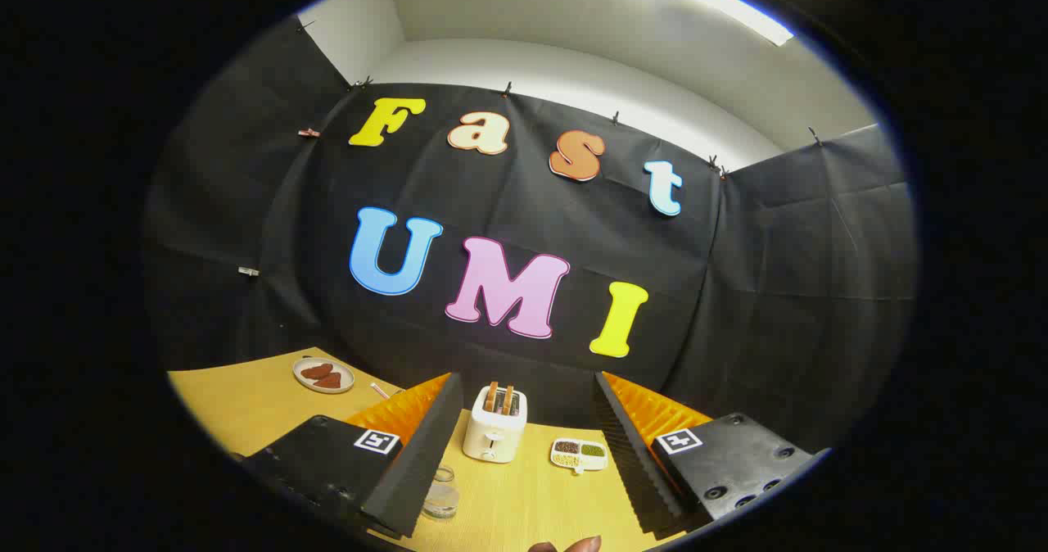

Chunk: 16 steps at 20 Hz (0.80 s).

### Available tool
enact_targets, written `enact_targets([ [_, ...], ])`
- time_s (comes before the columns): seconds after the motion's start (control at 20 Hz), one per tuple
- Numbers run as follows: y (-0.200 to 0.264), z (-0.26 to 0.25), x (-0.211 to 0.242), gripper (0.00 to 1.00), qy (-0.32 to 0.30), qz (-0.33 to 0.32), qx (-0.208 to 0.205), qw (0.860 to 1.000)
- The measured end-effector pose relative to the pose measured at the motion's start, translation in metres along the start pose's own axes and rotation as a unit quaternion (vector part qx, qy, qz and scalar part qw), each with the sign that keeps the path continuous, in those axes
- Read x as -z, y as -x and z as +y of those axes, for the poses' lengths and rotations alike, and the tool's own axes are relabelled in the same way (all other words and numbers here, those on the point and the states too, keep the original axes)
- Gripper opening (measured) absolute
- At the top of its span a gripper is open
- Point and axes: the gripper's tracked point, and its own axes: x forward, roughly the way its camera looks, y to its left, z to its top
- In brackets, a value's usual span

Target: Take the bottle from table, then pour the juice into the cup, finally place the bottle on the coaster

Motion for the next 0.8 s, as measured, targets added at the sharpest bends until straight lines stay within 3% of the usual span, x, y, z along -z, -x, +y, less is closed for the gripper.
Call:
enact_targets([
  [0.25, 0.009, 0.011, 0.003, 0.97, 0.002, 0.007, 0.010, 1.000],
  [0.8, 0.008, 0.030, 0.005, 0.97, -0.010, 0.004, -0.013, 1.000],
])
